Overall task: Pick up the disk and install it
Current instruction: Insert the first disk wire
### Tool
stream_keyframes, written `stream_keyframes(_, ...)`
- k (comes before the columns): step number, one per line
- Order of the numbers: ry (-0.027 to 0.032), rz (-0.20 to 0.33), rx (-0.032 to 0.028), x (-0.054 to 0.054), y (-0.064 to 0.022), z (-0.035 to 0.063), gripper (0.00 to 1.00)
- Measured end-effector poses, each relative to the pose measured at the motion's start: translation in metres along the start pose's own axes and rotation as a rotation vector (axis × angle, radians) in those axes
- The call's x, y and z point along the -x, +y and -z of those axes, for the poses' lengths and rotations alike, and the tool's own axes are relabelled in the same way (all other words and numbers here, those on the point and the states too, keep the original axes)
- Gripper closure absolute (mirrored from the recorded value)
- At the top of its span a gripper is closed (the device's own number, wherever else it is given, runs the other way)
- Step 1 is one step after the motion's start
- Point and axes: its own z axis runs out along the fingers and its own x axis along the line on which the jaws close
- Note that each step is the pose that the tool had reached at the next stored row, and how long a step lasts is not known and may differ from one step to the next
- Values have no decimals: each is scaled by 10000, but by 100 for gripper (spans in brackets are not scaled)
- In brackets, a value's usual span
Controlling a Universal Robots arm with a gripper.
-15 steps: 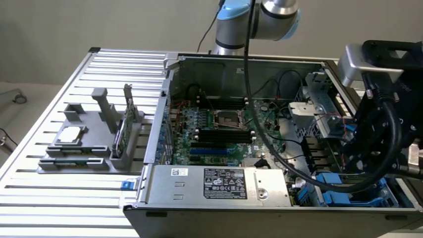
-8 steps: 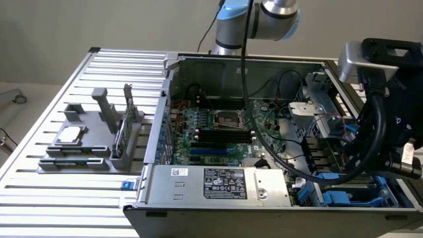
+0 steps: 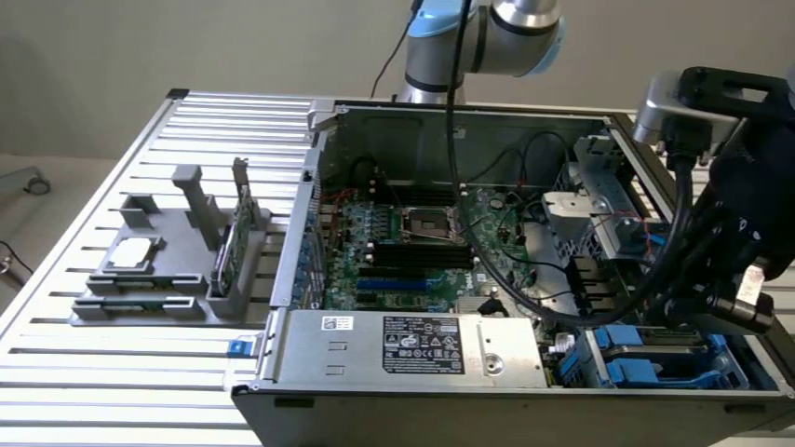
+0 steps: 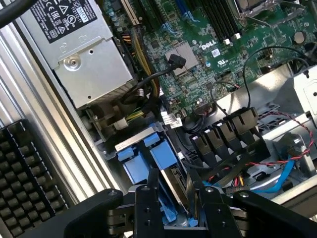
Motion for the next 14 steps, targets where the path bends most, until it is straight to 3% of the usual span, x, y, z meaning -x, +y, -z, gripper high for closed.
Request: stream_keyframes(14, 15, -2400, -166, -1, 0, -18, 63)
